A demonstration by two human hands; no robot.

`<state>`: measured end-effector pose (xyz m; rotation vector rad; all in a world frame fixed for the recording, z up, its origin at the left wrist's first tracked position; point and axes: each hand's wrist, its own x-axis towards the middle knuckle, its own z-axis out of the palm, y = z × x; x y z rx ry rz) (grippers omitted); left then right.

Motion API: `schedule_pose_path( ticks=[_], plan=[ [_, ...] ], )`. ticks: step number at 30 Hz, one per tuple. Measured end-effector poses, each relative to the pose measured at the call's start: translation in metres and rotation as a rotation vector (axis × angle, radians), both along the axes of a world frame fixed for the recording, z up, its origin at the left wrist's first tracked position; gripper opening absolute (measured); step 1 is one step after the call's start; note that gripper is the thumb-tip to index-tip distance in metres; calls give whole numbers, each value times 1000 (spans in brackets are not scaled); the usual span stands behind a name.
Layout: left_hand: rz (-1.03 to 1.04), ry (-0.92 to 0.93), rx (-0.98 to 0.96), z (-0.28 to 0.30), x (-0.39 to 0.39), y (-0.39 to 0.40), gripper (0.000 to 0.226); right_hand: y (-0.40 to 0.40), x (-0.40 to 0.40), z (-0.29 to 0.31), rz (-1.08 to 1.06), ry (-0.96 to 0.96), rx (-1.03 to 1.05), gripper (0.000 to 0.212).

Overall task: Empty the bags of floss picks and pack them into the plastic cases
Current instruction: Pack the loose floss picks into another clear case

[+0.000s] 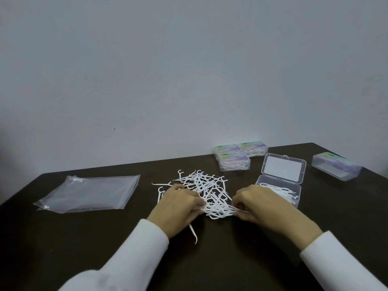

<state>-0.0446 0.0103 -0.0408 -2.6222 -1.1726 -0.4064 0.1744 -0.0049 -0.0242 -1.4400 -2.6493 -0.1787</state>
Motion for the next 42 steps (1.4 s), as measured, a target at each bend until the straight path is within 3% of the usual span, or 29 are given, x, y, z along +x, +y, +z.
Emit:
schedule_pose_path(
  ticks=[6, 11, 17, 23, 27, 32, 38, 42],
  plan=[
    [10, -156, 46, -6, -6, 4, 13, 2, 7, -2, -14, 49, 39, 20],
    [92, -319, 11, 3, -7, -2, 11, 7, 18, -1, -49, 291, -28, 15],
    [182, -743, -148, 9, -6, -3, 19, 8, 31, 4, -96, 492, -102, 12],
    [158, -995, -229, 19, 9, -1, 14, 10, 49, 9, -223, 537, -69, 9],
    [96, -1170, -342, 26, 29, 6, 12, 9, 67, 12, -375, 497, -1, 4],
    [21, -1336, -505, 30, 56, 21, 19, 8, 84, 13, -576, 302, -31, 20],
    [-34, -1525, -662, 32, 88, 36, 16, 14, 83, 6, -583, 233, -61, 31],
    [-41, -1544, -698, 33, 105, 43, 9, 17, 82, 4, -530, 253, -79, 30]
  ],
)
